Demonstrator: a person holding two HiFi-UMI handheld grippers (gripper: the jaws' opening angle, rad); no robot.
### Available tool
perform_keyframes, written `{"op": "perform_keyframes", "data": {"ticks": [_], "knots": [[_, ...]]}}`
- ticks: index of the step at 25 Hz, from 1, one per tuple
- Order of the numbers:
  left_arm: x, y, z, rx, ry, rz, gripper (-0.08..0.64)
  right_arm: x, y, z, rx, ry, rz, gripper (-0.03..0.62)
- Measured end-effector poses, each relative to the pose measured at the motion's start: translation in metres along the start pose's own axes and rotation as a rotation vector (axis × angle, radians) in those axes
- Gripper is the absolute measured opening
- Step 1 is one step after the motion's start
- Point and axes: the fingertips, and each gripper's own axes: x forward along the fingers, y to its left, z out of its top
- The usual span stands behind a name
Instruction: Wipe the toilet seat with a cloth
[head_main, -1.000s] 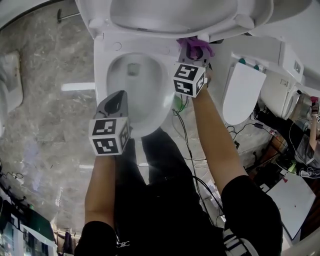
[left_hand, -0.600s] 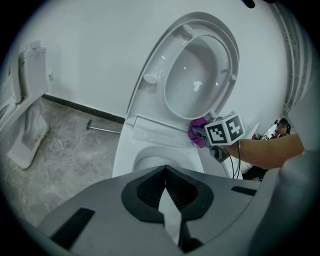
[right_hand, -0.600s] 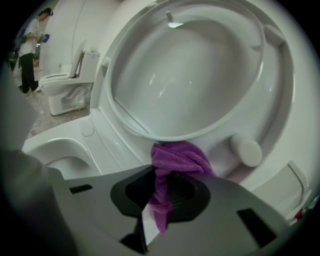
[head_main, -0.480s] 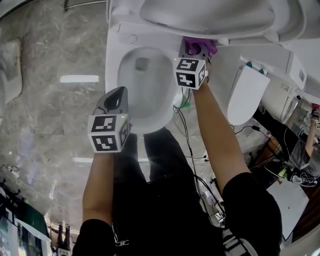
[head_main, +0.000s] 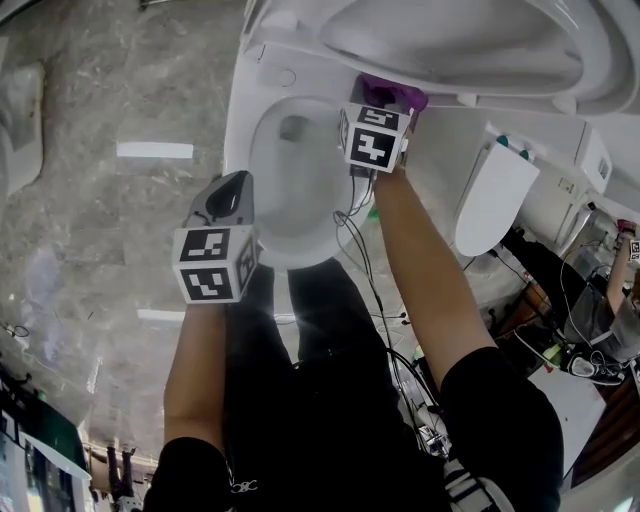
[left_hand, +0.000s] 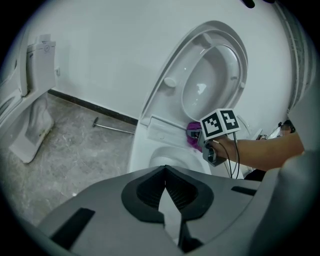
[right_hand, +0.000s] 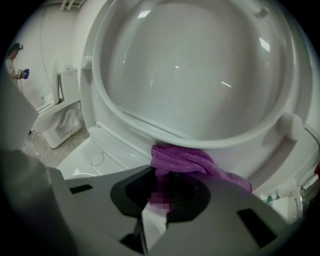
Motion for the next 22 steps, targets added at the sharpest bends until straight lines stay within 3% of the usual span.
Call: {"op": "perform_keyframes", "data": {"ticks": [8, 13, 22], "knots": [[-0.005, 0.005, 0.002, 0.02, 0.004, -0.028, 0.008, 0.006, 0.046, 0.018, 0.126, 0.001, 0.068, 0.061], [-0.015, 0.021, 0.0, -0.005, -0.004, -0.017, 0.007, 0.006, 0.081, 0.035, 0.176, 0.003, 0.139, 0.061], [-0.028, 0.049, -0.003, -0.041, -0.024, 0.005, 0.008, 0.007, 0.153, 0.075, 0.116, -0.027, 0.286, 0.06]]}}
